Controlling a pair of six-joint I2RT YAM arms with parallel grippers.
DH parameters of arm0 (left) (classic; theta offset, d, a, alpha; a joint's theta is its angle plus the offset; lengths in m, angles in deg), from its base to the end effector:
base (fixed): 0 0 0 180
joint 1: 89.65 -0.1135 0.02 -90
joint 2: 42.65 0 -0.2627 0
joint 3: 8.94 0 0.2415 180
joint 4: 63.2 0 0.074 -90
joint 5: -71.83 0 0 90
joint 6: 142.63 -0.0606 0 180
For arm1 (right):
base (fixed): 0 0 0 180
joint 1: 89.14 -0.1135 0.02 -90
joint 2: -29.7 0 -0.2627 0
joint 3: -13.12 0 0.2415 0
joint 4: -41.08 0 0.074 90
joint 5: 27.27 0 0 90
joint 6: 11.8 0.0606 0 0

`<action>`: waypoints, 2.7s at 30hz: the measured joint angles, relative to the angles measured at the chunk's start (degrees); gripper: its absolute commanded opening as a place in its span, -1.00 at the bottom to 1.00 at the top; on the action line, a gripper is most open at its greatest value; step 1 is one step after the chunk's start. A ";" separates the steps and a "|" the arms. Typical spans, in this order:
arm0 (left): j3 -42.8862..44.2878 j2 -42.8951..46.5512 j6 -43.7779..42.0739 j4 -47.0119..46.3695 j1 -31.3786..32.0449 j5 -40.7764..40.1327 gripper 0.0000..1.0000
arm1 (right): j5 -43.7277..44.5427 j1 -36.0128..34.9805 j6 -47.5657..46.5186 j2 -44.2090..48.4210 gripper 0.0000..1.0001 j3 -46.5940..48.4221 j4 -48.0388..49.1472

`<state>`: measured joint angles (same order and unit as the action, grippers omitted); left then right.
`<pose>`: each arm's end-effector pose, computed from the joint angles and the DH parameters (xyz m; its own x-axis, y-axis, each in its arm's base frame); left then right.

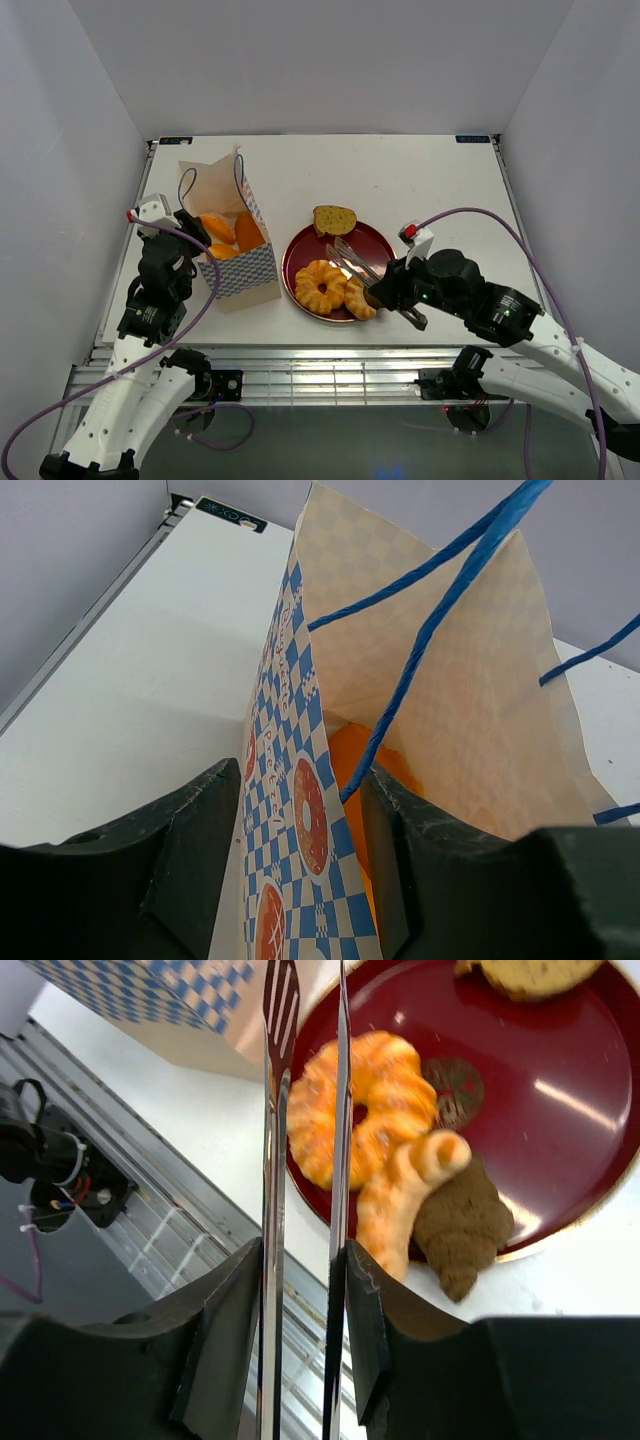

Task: Place the fake bread into the paper bag

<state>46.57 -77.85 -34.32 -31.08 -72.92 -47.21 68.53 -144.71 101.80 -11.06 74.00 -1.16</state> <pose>0.1580 -0.0168 0.3228 -0.1222 -0.2501 -0.9605 -0.2546 0.9432 -0.2132 0.1024 0.1386 0.3175 -0.5024 -0.0285 -0.8642 -0.6182 0.7106 0.3360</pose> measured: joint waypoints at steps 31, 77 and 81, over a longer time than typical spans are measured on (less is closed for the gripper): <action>0.00 -0.33 0.00 0.00 1.05 0.52 0.23 | 6.29 0.00 13.55 6.64 -0.03 -8.85 -12.33; 0.00 -0.20 -0.02 0.04 1.14 0.50 0.24 | 6.38 0.00 14.29 8.00 -0.85 -11.37 -7.80; 0.00 0.07 -0.04 0.09 1.18 0.48 0.24 | 6.45 0.00 12.90 7.28 -0.85 -7.28 -8.00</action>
<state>46.57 -77.79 -34.37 -31.00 -71.74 -46.73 74.98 -144.71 114.69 -3.78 66.73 -9.16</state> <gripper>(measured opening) 0.619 0.243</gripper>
